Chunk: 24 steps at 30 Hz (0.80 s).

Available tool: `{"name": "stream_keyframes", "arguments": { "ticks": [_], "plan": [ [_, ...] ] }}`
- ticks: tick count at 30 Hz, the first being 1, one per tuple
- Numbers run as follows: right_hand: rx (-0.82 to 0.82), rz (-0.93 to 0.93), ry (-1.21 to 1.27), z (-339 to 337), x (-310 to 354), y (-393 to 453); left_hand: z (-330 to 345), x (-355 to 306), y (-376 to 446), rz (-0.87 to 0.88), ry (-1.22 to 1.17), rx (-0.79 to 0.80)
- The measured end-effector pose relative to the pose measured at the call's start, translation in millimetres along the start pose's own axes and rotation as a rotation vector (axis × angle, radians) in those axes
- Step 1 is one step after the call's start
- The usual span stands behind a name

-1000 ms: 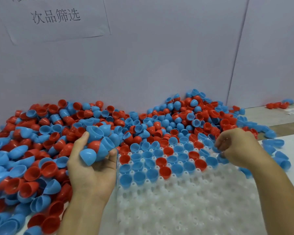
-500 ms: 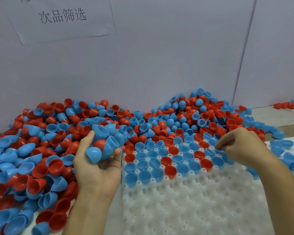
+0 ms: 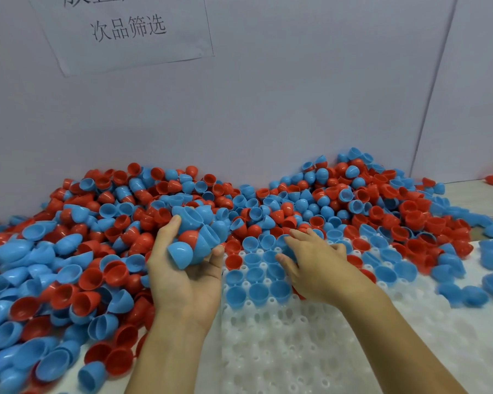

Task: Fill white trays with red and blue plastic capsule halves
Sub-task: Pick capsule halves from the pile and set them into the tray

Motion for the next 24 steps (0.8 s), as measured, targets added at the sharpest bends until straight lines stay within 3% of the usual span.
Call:
{"name": "stream_keyframes", "arguments": {
  "ticks": [13, 16, 20, 24],
  "plan": [
    [0.082, -0.093, -0.055, 10, 10, 3, 3, 0, -4, -0.046, 0.055, -0.023],
    [0.015, -0.124, -0.020, -1, 16, -4, 5, 3, -5, -0.085, 0.039, -0.006],
    [-0.252, -0.405, 0.335, -36, 43, -30, 7, 10, -4, -0.129, 0.104, -0.007],
    [-0.255, -0.545, 0.585, -36, 76, -45, 7, 16, -1, -0.135, 0.183, 0.030]
  ]
}}
Point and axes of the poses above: each hand's wrist, its own y-axis towards the middle knuckle, its own z-axis out of the palm, x = y × z, the point moved 7 cm from there along y, towards the middle knuckle, and after that the axes turned 11 degrees about x, right-handed, at the moved point
